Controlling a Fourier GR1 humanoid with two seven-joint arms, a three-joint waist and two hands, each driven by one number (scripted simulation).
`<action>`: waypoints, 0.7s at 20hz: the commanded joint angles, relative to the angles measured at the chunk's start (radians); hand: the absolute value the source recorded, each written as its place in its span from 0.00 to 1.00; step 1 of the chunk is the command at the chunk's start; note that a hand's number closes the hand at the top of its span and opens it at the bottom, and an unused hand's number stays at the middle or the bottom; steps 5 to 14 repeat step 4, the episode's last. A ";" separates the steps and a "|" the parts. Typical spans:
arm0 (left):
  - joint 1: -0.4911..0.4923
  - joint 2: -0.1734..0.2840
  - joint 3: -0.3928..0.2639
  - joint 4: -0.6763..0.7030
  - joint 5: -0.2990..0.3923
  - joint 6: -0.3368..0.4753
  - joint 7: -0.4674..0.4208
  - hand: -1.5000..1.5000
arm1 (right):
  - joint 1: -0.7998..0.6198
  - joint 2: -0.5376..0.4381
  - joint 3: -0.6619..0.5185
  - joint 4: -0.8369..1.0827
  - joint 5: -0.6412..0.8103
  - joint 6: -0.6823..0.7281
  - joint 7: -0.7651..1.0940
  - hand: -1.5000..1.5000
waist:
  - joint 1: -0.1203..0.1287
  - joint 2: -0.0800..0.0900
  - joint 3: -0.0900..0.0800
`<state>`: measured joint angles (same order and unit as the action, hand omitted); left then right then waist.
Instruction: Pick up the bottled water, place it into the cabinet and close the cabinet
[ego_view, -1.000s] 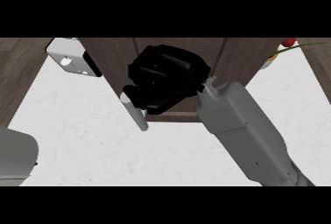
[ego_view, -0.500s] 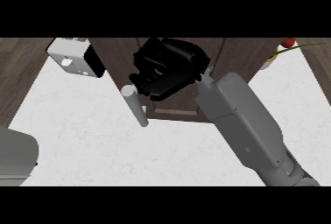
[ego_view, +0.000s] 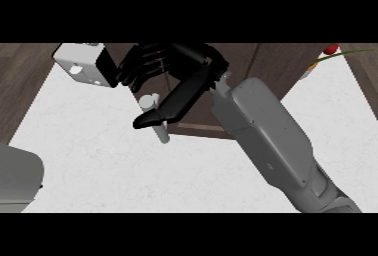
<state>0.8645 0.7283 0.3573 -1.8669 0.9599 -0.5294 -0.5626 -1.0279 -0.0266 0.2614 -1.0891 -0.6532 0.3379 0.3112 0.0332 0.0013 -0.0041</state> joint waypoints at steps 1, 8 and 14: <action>-0.016 0.002 -0.013 -0.028 0.002 0.000 0.025 0.00 | -0.162 -0.043 -0.127 0.087 0.072 -0.134 -0.082 0.00 | 0.005 0.009 0.003; -0.046 -0.017 -0.022 -0.016 -0.030 -0.005 0.015 0.00 | -0.159 -0.059 -0.141 0.091 0.060 -0.117 -0.074 0.00 | 0.000 0.006 0.003; -0.046 -0.017 -0.022 -0.016 -0.030 -0.005 0.015 0.00 | -0.159 -0.059 -0.141 0.091 0.060 -0.117 -0.074 0.00 | 0.000 0.006 0.003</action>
